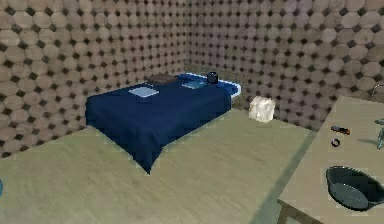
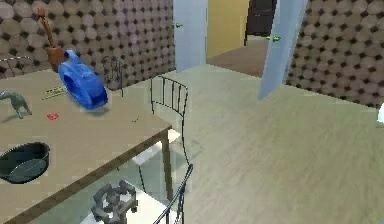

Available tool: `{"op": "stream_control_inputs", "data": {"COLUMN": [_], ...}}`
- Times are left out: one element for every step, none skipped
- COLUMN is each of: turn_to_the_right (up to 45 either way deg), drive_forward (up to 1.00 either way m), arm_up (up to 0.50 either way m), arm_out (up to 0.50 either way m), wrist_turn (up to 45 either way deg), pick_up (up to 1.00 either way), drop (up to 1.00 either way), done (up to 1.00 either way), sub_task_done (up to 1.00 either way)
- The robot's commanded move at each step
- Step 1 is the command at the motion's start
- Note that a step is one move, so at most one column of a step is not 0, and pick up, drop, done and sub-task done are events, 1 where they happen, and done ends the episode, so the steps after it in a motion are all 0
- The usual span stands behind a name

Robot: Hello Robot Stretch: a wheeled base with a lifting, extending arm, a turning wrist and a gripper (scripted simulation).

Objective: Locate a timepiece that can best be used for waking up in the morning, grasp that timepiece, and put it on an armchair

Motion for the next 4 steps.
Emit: {"op": "stream_control_inputs", "data": {"turn_to_the_right": [0.0,18.0,0.0,6.0], "drive_forward": [0.75,0.0,1.0,0.0], "arm_up": [0.0,0.0,0.0,0.0], "arm_out": [0.0,0.0,0.0,0.0], "wrist_turn": [0.0,0.0,0.0,0.0], "pick_up": [0.0,0.0,0.0,0.0], "drop": [0.0,0.0,0.0,0.0], "done": [0.0,0.0,0.0,0.0], "sub_task_done": [0.0,0.0,0.0,0.0]}}
